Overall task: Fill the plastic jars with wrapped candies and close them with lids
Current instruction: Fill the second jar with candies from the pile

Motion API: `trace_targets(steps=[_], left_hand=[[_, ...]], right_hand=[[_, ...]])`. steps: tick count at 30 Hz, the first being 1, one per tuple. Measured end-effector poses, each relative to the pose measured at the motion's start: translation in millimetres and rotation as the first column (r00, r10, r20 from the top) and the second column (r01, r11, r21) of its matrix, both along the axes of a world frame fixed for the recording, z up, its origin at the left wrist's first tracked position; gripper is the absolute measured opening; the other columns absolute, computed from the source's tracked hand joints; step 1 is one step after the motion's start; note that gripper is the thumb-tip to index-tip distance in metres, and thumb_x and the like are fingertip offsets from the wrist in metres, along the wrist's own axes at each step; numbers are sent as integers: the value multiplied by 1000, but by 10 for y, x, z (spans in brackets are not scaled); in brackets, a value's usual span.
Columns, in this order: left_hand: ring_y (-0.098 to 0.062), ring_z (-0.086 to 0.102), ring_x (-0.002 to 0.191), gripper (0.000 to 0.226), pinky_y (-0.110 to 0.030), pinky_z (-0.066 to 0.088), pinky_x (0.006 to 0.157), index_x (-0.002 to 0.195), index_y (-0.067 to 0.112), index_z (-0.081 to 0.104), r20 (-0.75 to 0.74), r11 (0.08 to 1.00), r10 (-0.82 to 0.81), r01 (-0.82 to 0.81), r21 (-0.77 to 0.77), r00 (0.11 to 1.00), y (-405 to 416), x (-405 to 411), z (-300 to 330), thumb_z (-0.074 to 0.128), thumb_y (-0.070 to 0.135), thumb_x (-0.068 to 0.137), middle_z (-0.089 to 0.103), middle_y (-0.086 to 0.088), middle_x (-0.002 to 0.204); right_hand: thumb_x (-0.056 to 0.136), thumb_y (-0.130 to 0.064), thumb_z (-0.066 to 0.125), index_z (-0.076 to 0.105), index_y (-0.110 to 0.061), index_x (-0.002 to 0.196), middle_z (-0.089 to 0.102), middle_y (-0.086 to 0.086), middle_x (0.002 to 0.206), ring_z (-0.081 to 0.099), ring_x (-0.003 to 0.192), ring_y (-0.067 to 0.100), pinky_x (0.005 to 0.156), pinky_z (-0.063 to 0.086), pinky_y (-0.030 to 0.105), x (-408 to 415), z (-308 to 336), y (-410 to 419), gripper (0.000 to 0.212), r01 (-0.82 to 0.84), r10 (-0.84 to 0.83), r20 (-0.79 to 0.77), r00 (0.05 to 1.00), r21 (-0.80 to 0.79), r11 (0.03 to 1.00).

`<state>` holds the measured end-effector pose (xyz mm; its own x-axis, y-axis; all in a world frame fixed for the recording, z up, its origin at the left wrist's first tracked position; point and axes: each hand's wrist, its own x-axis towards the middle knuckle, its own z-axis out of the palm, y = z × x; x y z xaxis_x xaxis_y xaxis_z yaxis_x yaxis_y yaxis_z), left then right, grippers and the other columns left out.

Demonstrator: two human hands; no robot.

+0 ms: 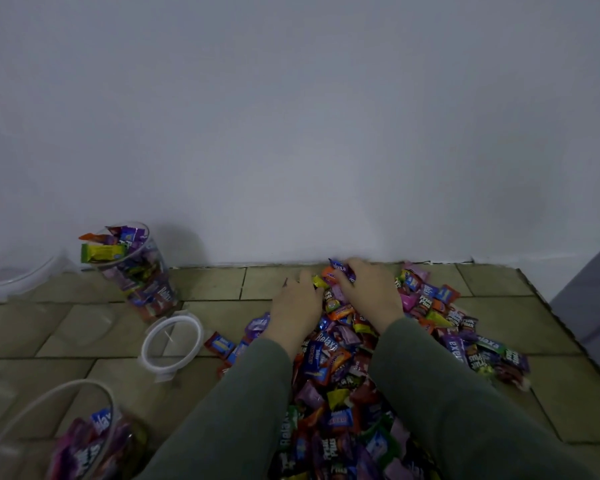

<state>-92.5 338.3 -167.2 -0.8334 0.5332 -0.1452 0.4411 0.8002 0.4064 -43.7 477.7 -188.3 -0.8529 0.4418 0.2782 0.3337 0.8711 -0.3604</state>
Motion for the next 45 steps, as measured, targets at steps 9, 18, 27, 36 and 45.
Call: trace_targets(steps=[9,18,27,36,45], left_hand=[[-29,55,94,24,-36,43,74,112,9,48,-12,980,77,-74,184,997,-138,73,190,35,28,104,57,-12,109],[-20,44,56,24,-34,30,49,95,9,42,40,853,141,-142,502,989,-298,376,578,33,30,104,49,-3,69],[-17,45,58,27,-36,34,53,95,9,43,9,768,135,-110,631,991,-670,759,990,32,32,104,50,-3,70],[-13,45,56,27,-20,33,48,92,8,45,-93,694,104,-5,720,990,-1056,1015,1315,34,29,104,50,1,67],[-10,44,55,22,-29,34,52,89,14,42,-177,643,68,93,760,982,-1579,1142,1458,36,29,104,51,0,69]], right_hand=[[99,-40,45,62,-14,100,61,-3,77,57,72,18,67,45,34,93,227,-87,32,-155,103,-183,978,-295,943],[100,-34,46,59,-23,94,63,-4,80,58,70,10,62,44,17,386,629,-537,18,-260,28,-426,904,-497,828],[100,-34,46,62,-28,96,68,7,88,59,74,18,62,42,11,819,1075,-933,17,-297,-58,-517,854,-577,761],[99,-37,45,67,-21,97,66,-2,76,57,62,2,62,45,18,1095,1314,-1381,27,-285,-172,-542,823,-655,700],[100,-36,44,66,-24,93,68,-5,86,62,70,-2,62,49,12,1213,1587,-1967,26,-395,-221,-595,773,-724,566]])
